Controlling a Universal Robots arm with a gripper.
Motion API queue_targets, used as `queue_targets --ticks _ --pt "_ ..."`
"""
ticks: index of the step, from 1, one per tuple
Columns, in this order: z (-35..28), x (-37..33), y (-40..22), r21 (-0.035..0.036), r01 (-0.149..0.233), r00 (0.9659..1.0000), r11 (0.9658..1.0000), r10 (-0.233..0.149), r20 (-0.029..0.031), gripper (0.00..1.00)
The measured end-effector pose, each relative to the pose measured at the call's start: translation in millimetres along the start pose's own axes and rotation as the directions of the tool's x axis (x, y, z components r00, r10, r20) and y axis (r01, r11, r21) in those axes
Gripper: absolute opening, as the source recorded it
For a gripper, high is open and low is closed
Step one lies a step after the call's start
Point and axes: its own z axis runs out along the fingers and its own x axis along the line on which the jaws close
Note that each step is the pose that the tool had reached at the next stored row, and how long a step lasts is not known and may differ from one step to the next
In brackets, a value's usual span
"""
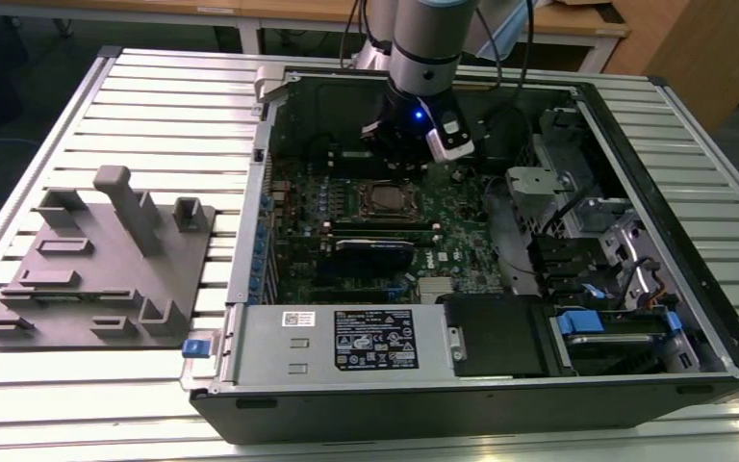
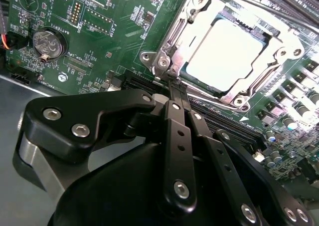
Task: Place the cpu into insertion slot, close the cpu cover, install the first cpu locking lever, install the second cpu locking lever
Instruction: 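Install the first cpu locking lever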
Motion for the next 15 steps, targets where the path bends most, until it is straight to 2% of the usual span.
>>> queue_targets --ticks 9,15 --pt "-1.3 0.0 0.2 -0.0004 0.000 1.0000 1.0000 0.000 0.0002 0.10" --pt "-0.6 -0.1 0.1 0.0023 0.000 1.0000 1.0000 0.000 0.0001 0.10"
